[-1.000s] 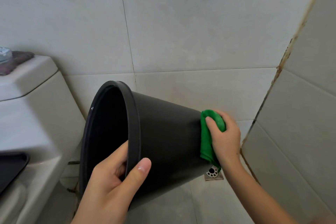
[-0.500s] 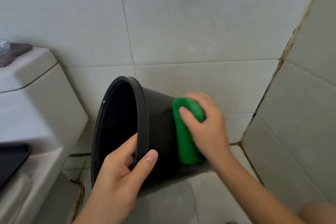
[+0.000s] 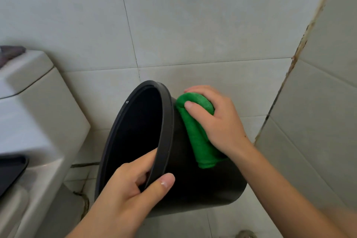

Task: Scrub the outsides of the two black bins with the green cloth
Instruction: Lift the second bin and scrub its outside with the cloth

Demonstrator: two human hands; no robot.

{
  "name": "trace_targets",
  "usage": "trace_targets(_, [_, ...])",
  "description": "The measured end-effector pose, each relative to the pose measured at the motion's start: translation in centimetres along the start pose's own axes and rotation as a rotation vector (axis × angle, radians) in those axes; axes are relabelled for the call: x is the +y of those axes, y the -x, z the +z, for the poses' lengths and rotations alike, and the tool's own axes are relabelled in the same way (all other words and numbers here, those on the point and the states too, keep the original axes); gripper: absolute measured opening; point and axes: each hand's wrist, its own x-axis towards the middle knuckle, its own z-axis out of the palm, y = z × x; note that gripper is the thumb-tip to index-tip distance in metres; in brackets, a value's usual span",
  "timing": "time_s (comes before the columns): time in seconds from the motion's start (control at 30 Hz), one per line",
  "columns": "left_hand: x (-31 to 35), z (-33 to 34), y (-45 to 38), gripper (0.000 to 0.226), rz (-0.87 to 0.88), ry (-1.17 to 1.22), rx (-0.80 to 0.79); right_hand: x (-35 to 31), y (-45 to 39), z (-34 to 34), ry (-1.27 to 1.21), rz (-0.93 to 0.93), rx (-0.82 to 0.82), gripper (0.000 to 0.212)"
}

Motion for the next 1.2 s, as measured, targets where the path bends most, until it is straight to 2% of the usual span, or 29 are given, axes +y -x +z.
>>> trace_targets(0.2, [-0.1,0.4,0.2,0.033,-0.017,0.045,0.030,-1.9,0.3,0.5,0.009,-0.063,-0.041,0.020])
trace_targets(0.33, [-0.3,0.5,0.0,0.031,-0.024,0.051,0.088,-1.8,1.2,0.7,0.033,-0.109,-0.125,0.020])
trace_targets(0.5, [-0.5,-0.2,-0.6,0.032,0.001,0.156,0.150,-2.0,3.2,1.4,0.114,-0.343,-0.162,0.021])
trace_targets(0.57, [-0.2,-0.4,-0.7,0.024,0.020,0.137,0.146,-1.9,3.7,1.5,0.149,-0.405,-0.141,0.021])
trace_targets(0.63, [-0.2,-0.3,-0.7,0.018,0.017,0.133,0.152,-1.4,3.3,1.6,0.133,-0.337,-0.120,0.023])
trace_targets(0.77, [-0.1,0.2,-0.3,0.024,-0.021,0.103,0.165,1.8,1.2,0.4,0.057,-0.024,0.030,0.024])
trace_targets(0.93, [0.1,-0.5,-0.1,0.032,-0.023,0.014,0.211,8.1,0.7,-2.4,0.109,0.393,0.156,0.009])
trace_targets(1.07, [0.1,-0.9,-0.1,0.027,-0.022,-0.018,0.213,9.8,1.8,-2.0,0.132,0.474,0.263,0.010])
trace_targets(1.13, [0.1,-0.9,-0.2,0.018,-0.026,0.005,0.225,9.5,2.3,-1.6,0.146,0.448,0.338,0.006])
trace_targets(1.2, [0.1,-0.7,-0.4,0.021,-0.026,0.059,0.281,8.4,2.9,-1.1,0.167,0.363,0.388,0.005])
